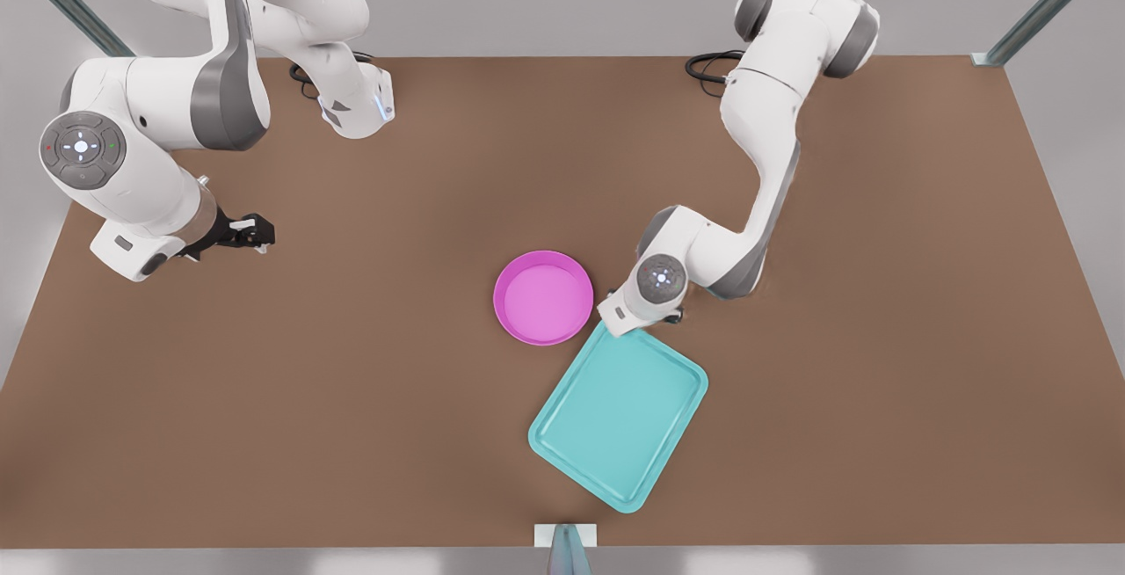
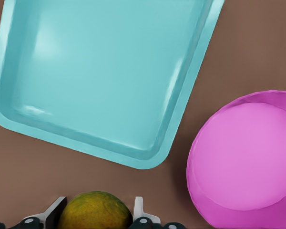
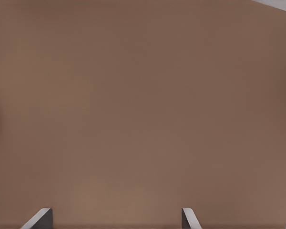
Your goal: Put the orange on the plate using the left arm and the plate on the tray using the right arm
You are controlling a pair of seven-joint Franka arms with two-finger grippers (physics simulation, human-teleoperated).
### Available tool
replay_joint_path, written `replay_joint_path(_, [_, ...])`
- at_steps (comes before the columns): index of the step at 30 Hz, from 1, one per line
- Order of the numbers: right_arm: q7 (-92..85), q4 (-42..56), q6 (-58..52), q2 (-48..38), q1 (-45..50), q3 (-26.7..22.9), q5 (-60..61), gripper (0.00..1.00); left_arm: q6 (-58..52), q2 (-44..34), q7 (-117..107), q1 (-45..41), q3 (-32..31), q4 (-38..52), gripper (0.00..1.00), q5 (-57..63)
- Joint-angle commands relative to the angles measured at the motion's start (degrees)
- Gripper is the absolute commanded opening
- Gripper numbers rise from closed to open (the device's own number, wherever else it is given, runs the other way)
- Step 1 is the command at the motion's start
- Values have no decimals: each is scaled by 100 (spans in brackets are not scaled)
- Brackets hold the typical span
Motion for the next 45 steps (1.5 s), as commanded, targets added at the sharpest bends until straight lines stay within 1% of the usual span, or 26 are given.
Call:
replay_joint_path(1, [-3, 3, -2, -6, 0, -1, 2, 100, -473, 267, -3592, -370, -19, 405, 64, -291])
replay_joint_path(4, [-3, 3, -2, -15, 0, -1, 2, 100, -341, 618, -4357, -537, -353, 976, 64, -282])
replay_joint_path(7, [-3, 3, -2, -6, 0, -1, 11, 100, 169, 821, -4550, -810, -353, 1056, 65, -291])
replay_joint_path(8, [-3, -6, -2, -6, 0, -1, 2, 100, 353, 839, -4541, -810, -353, 1047, 68, -282])
replay_joint_path(9, [-3, -6, -2, -6, 0, -1, 2, 100, 371, 900, -4507, -810, -353, 1056, 78, -273])
replay_joint_path(11, [-3, 3, -2, 20, 0, -1, 2, 100, 371, 926, -4480, -792, -344, 1056, 79, -264])
replay_joint_path(12, [-3, 3, -2, 29, 0, -1, 2, 100, 371, 926, -4471, -792, -336, 1056, 92, -255])
replay_joint_path(14, [-3, -6, -2, 29, 0, -1, 2, 100, 362, 935, -4489, -792, -309, 1056, 100, -220])
replay_joint_path(15, [-3, -67, 33, 143, 18, -1, 11, 100, -128, 637, -4331, -670, -239, 1056, 100, -255])
replay_joint_path(16, [-3, -339, 59, 231, 88, -1, 72, 100, -1481, 102, -3559, -108, -230, 1064, 100, -299])
replay_joint_path(17, [-12, -551, 182, 494, 219, -1, 722, 100, -2976, -734, -1925, 771, -213, 1064, 100, -247])
replay_joint_path(18, [15, -542, 542, 986, 483, -1, 977, 100, -3645, -1200, -791, 1343, -55, 1064, 100, -159])
replay_joint_path(19, [181, -551, 920, 1347, 756, -1, 1487, 100, -3953, -1569, 484, 1528, 621, 1073, 100, -124])
replay_joint_path(20, [472, -551, 1342, 1593, 1063, -1, 1838, 100, -4173, -1772, 881, 1519, 1167, 1099, 100, -115])
replay_joint_path(21, [612, -560, 1711, 1760, 1301, -1, 2093, 100, -4392, -1789, 1109, 1537, 1413, 1433, 100, -115])
replay_joint_path(22, [937, -612, 2185, 1848, 1599, -1, 2138, 100, -4489, -1920, 1233, 1738, 1511, 1337, 100, -132])
replay_joint_path(23, [1359, -691, 2458, 1874, 1732, -1, 2138, 100, -4183, -2342, 1260, 2774, 537, 732, 100, -80])
replay_joint_path(24, [1500, -1025, 2915, 1857, 1828, 8, 2147, 100, -3436, -2852, 1250, 2890, 350, -24, 100, 104])
replay_joint_path(25, [1719, -1227, 3196, 1822, 1933, 8, 2155, 100, -3145, -2967, 1250, 2890, 324, -272, 100, 219])
replay_joint_path(27, [1799, -1605, 3749, 1725, 2057, 8, 2243, 100, -3593, -2695, 1251, 2846, 315, 62, 100, 202])
replay_joint_path(28, [1799, -2035, 4294, 1559, 2066, 8, 2331, 100, -3619, -2695, 1268, 2838, 315, 71, 100, 184])
replay_joint_path(30, [1799, -2379, 4454, 1488, 2101, 8, 2541, 100, -3944, -2853, 1136, 2706, 288, 290, 100, 158])
replay_joint_path(31, [1790, -2414, 4392, 1567, 2101, 8, 2700, 100, -4190, -2862, 1259, 2715, 297, 432, 100, 114])
replay_joint_path(34, [1764, -2335, 4392, 1769, 2145, 17, 2744, 100, -4226, -2862, 1268, 2706, 271, 774, 100, 79])
replay_joint_path(36, [1720, -2186, 4427, 1997, 2224, 17, 2876, 100, -4226, -2985, 1268, 2715, 359, 959, 100, -370])
replay_joint_path(45, [1711, -2028, 4621, 2560, 2364, 17, 2964, 100, -4191, -2914, 1250, 2706, 332, 985, 100, -335])
